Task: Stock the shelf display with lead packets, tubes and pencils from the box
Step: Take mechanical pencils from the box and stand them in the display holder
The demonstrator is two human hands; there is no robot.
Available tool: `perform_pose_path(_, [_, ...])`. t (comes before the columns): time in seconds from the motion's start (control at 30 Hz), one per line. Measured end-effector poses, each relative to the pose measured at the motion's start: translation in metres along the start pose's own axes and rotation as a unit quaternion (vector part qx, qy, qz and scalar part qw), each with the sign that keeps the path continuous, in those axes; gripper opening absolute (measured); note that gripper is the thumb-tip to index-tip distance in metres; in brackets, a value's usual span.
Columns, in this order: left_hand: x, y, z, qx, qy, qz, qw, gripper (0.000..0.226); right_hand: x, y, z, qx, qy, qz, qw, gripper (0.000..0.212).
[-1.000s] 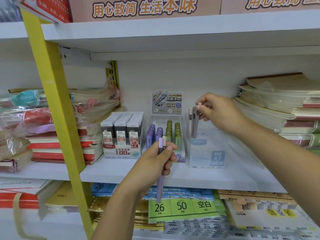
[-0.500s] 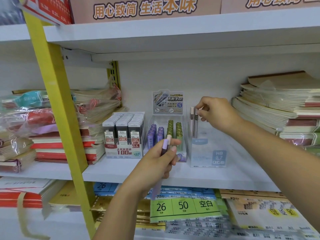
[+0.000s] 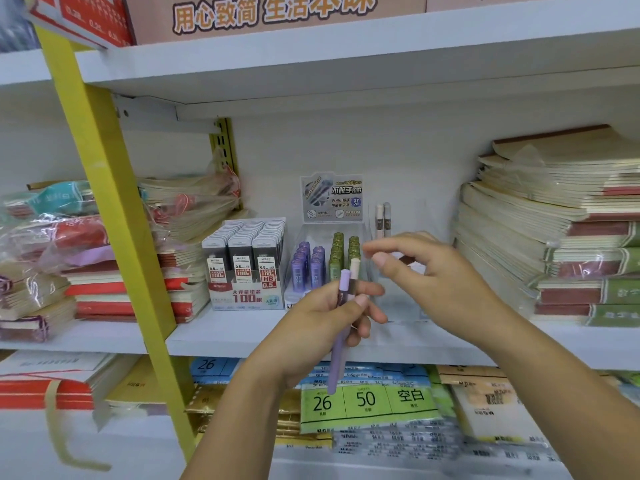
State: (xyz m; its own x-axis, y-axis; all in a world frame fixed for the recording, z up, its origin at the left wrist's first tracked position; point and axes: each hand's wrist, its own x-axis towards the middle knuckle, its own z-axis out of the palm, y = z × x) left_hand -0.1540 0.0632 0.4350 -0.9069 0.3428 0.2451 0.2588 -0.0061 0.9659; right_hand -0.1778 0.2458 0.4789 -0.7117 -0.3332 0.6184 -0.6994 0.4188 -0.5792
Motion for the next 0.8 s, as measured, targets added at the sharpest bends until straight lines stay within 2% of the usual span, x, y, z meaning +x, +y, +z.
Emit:
perform_pose_path(0.07, [0.000, 0.002, 0.004, 0.011, -0.007, 0.005, 1.000, 0.025, -0.002, 0.001, 0.005, 0.033, -0.040, 0.024, 0.998, 0.020])
perform_pose_path(0.13, [0.001, 0.001, 0.007, 0.008, -0.017, 0.008, 1.000, 0.024, 0.000, 0.001, 0.007, 0.060, -0.040, 0.038, 0.997, 0.017])
perform_pose_path(0.23, [0.002, -0.001, 0.008, -0.032, -0.028, -0.003, 0.999, 0.025, 0.002, 0.001, 0.003, 0.166, 0.003, 0.054, 0.985, 0.008])
perform_pose_path(0.33, [0.001, -0.003, 0.006, -0.017, -0.019, -0.007, 1.000, 0.025, 0.003, 0.001, -0.005, 0.214, 0.068, 0.065, 0.972, 0.005])
perform_pose_path(0.43, [0.002, -0.005, 0.004, 0.028, 0.001, -0.002, 1.000, 0.022, 0.000, -0.001, -0.005, 0.244, 0.050, 0.070, 0.966, 0.012])
perform_pose_path(0.5, [0.003, -0.005, 0.004, 0.030, 0.010, 0.001, 1.000, 0.023, -0.002, -0.003, -0.003, 0.247, 0.054, 0.061, 0.966, 0.017])
perform_pose_path(0.6, [0.004, -0.005, 0.001, 0.020, 0.031, 0.004, 0.999, 0.022, 0.003, -0.005, -0.011, 0.257, 0.155, 0.023, 0.953, 0.019])
perform_pose_path(0.7, [0.005, -0.009, -0.003, 0.003, 0.058, -0.008, 0.998, 0.022, 0.021, -0.003, -0.035, 0.211, 0.233, -0.037, 0.949, 0.024])
perform_pose_path(0.8, [0.007, -0.011, -0.005, -0.001, 0.072, -0.008, 0.997, 0.025, 0.046, 0.008, -0.046, 0.091, 0.193, -0.046, 0.976, 0.029])
